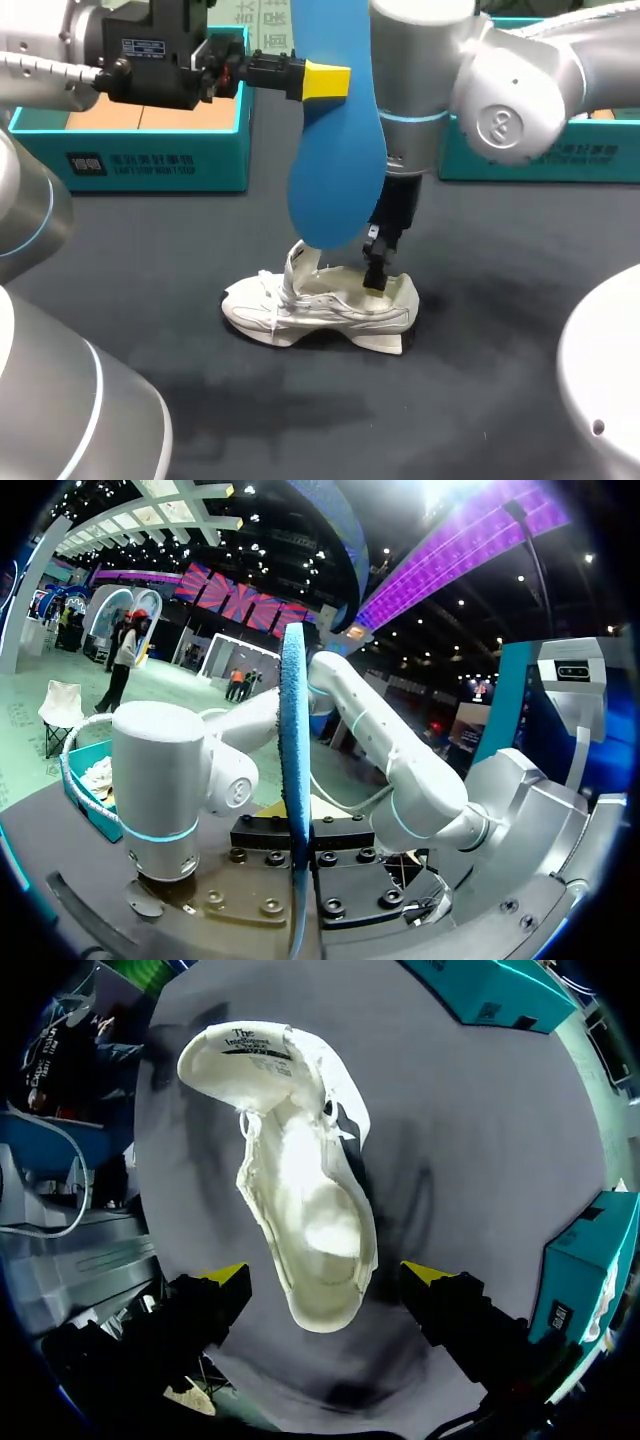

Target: Take the shoe out of the shoebox, open the shoe tongue, remove and reinsert the insole, then place the shoe into the shoebox

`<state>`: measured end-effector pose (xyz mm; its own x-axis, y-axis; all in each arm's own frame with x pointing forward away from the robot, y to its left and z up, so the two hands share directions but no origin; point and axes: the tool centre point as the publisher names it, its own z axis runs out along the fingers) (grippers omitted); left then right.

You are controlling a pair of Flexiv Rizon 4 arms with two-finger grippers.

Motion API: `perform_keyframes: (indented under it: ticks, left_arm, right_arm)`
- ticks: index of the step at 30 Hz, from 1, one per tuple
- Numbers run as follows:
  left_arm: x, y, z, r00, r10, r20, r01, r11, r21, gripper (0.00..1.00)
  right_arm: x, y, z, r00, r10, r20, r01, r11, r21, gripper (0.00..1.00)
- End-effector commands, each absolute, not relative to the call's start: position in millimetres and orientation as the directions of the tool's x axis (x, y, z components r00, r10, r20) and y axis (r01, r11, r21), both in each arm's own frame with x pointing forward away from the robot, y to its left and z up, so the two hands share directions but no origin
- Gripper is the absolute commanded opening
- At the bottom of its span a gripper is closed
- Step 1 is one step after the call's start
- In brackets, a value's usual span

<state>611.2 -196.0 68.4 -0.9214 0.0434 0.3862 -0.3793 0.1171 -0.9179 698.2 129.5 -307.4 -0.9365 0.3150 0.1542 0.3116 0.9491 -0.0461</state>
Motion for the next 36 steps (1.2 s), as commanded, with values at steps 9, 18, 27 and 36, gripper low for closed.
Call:
perform_keyframes:
  ticks: [9,18,27,36]
  left_arm:
    - [611.2,-197.0,67.8,-0.921,0.043,0.386,-0.379,0.118,-0.918,0.00]
    - [611.2,-197.0,67.8,-0.921,0.043,0.386,-0.379,0.118,-0.918,0.00]
    - [611.2,-197.0,67.8,-0.921,0.043,0.386,-0.379,0.118,-0.918,0.00]
    - [611.2,-197.0,67.8,-0.921,0.043,0.386,-0.379,0.118,-0.918,0.00]
  right_arm:
    - [696.5,125.6,-310.4,-0.948,0.308,0.086,0.279,0.928,-0.248,1.00]
    - [693.8,120.9,-312.1,-0.953,0.299,0.043,0.290,0.944,-0.157,1.00]
    - [694.4,118.0,-315.1,-0.958,0.286,0.037,0.278,0.950,-0.139,1.00]
    - [692.7,118.3,-316.4,-0.964,0.265,0.025,0.259,0.956,-0.136,1.00]
